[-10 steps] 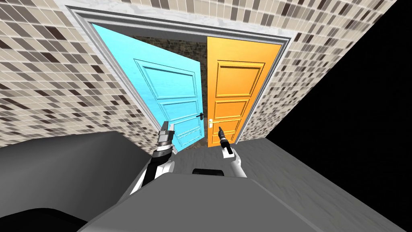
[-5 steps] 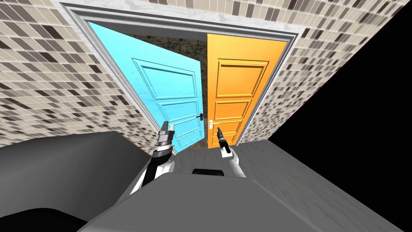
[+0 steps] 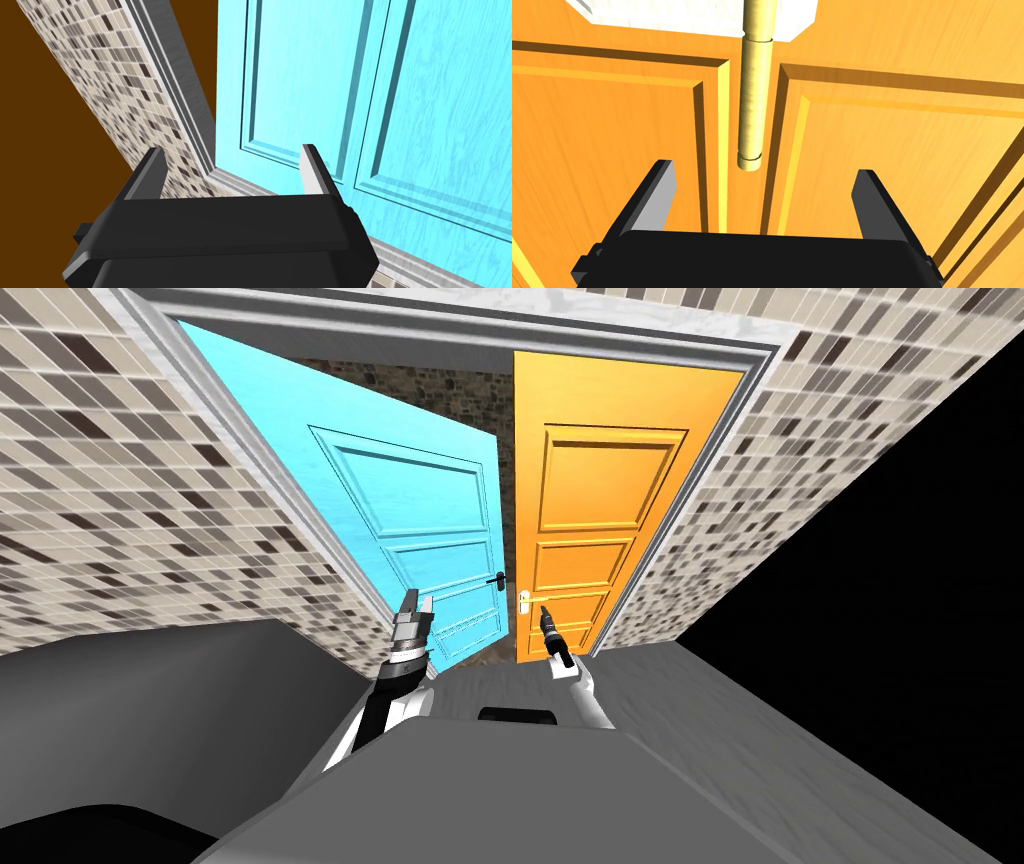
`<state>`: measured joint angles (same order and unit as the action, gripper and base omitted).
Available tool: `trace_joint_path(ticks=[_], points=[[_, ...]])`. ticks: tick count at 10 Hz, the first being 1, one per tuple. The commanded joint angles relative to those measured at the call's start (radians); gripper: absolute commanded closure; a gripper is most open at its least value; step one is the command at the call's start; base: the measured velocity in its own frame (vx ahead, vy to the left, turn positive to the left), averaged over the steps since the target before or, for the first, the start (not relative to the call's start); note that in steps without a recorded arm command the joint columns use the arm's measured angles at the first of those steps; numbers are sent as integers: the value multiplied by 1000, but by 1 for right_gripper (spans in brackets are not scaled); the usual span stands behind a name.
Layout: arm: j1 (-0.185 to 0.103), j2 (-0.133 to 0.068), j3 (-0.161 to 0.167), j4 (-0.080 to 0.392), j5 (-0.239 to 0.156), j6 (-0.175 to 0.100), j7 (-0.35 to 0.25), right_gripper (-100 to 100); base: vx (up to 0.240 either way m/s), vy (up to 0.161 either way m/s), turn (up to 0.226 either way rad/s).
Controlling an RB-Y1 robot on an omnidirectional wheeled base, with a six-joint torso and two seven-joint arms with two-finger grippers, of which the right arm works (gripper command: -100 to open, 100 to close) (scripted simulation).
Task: Push the door open
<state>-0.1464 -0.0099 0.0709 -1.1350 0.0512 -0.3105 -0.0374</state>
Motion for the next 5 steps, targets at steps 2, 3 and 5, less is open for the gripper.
trace_joint_path(ticks=[2,3,5], points=[[-6,-18,-7,7,-1,-2,1,-100,195,40,16],[-8,-17,-9,11,-2,-4,2,-100,206,41,21],[-12,-5,-14,19,-3,-8,3,-100,189,29,21]])
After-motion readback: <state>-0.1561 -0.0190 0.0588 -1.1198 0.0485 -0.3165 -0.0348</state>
